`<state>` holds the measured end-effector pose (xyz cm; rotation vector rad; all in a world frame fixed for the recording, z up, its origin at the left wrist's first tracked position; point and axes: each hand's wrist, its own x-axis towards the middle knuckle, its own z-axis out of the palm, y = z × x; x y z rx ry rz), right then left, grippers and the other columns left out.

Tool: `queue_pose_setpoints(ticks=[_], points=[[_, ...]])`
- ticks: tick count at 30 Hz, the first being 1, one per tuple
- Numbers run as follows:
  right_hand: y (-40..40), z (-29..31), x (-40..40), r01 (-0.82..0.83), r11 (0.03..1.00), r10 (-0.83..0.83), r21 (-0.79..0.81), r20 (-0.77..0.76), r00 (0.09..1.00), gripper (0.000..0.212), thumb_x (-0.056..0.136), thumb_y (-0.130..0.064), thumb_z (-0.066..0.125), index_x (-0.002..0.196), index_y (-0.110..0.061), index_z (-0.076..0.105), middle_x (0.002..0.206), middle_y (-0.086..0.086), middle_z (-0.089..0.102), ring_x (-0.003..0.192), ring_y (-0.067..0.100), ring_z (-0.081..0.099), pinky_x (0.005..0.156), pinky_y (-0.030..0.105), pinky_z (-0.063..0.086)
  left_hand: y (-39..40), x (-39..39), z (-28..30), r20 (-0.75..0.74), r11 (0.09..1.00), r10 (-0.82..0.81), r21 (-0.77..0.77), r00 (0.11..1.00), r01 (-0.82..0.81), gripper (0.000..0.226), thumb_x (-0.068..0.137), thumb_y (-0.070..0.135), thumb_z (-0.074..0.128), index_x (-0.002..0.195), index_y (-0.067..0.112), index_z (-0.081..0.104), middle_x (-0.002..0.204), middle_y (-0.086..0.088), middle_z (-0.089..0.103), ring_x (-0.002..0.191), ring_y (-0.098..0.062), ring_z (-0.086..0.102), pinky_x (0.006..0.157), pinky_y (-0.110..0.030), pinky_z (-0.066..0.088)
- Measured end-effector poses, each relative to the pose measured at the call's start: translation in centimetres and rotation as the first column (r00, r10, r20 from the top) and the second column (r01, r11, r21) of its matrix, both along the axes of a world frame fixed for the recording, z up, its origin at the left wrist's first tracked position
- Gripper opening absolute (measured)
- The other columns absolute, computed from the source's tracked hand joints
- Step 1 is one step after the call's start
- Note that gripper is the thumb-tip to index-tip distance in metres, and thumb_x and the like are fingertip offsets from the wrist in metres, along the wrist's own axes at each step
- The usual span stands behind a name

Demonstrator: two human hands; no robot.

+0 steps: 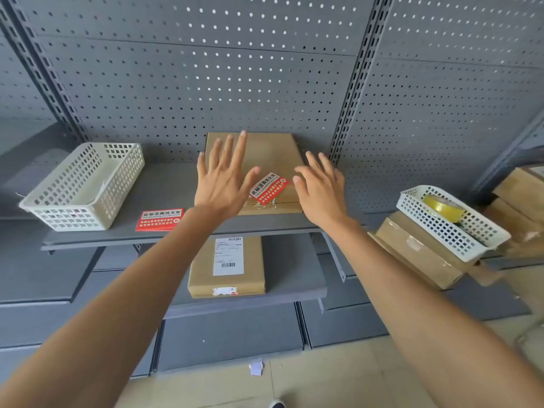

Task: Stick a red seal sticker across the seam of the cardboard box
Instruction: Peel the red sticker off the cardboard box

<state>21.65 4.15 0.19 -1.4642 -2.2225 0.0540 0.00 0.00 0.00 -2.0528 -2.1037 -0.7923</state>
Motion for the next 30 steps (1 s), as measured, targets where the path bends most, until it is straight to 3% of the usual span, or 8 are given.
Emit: queue_pose_setpoints(ticks=[4,8,11,14,16,25,30], points=[[0.2,-0.8,0.3,0.004,1.000,-0.004,-0.004,-0.025,1.000,0.028,0.106,-0.027,0.041,0.111,-0.017,0.067,0.162,0.005,0.040,0.155,0.029,0.023,0.117,0.055,0.024,0.1,-0.1,-0.4,-0.012,0.998,0.003,0.057,1.000,-0.002,0.075,0.103,0.060,0.021,0.162,0.020,0.000,0.147,-0.013,0.050,0.137,-0.032,0.040,0.117,-0.056,0.023],[0.5,-1.3,0.2,-0.003,1.000,0.002,-0.013,-0.073,0.997,0.027,0.105,-0.026,0.044,0.112,-0.018,0.069,0.161,0.003,0.043,0.154,0.028,0.026,0.114,0.051,0.025,0.3,0.0,-0.5,-0.034,0.998,-0.027,0.057,0.999,0.029,0.071,0.104,0.053,0.023,0.161,0.016,0.003,0.132,-0.012,0.062,0.127,-0.034,0.048,0.112,-0.055,0.028],[0.5,-1.5,0.0,-0.029,0.999,0.025,-0.027,-0.138,0.990,0.027,0.104,-0.025,0.048,0.116,-0.020,0.071,0.158,0.002,0.047,0.152,0.029,0.029,0.113,0.051,0.026,0.2,0.0,-1.0,-0.064,0.997,-0.050,0.060,0.997,0.054,0.055,0.105,0.039,0.030,0.154,0.015,0.031,0.127,-0.010,0.067,0.122,-0.036,0.053,0.107,-0.052,0.032],[0.3,-1.6,0.1,-0.044,0.999,0.041,-0.016,-0.189,0.981,0.026,0.103,-0.023,0.051,0.116,-0.020,0.074,0.153,0.004,0.053,0.150,0.030,0.034,0.111,0.051,0.029,0.0,-0.2,-2.0,-0.107,0.997,-0.051,0.060,0.993,0.058,0.043,0.104,0.039,0.031,0.131,0.018,0.058,0.124,-0.004,0.069,0.115,-0.033,0.057,0.100,-0.047,0.038],[0.2,-1.7,0.1,-0.043,0.999,0.035,-0.033,-0.217,0.975,0.026,0.103,-0.023,0.053,0.117,-0.021,0.074,0.152,0.003,0.054,0.149,0.028,0.035,0.110,0.050,0.029,0.0,-0.3,-2.7,-0.134,0.993,-0.055,0.092,0.989,0.067,0.039,0.103,0.040,0.037,0.118,0.018,0.067,0.122,-0.001,0.070,0.111,-0.032,0.060,0.094,-0.046,0.041],[0.8,-1.5,0.3,-0.103,0.976,0.004,-0.192,-0.460,0.888,0.024,0.096,-0.018,0.061,0.114,-0.024,0.076,0.146,0.004,0.059,0.146,0.021,0.039,0.119,0.052,0.029,0.2,0.2,-3.4,-0.088,0.984,-0.009,0.174,0.996,0.024,0.032,0.099,0.036,0.050,0.115,0.018,0.072,0.121,-0.002,0.071,0.107,-0.034,0.062,0.095,-0.045,0.039],[1.9,-0.5,1.1,-0.159,0.953,0.027,-0.257,-0.453,0.891,0.023,0.091,-0.014,0.067,0.110,-0.021,0.078,0.143,0.003,0.062,0.144,0.017,0.041,0.120,0.039,0.030,0.1,0.3,-3.7,-0.062,0.972,0.005,0.237,0.998,0.010,0.028,0.098,0.032,0.055,0.112,0.017,0.074,0.120,-0.002,0.072,0.106,-0.034,0.064,0.094,-0.044,0.042]])
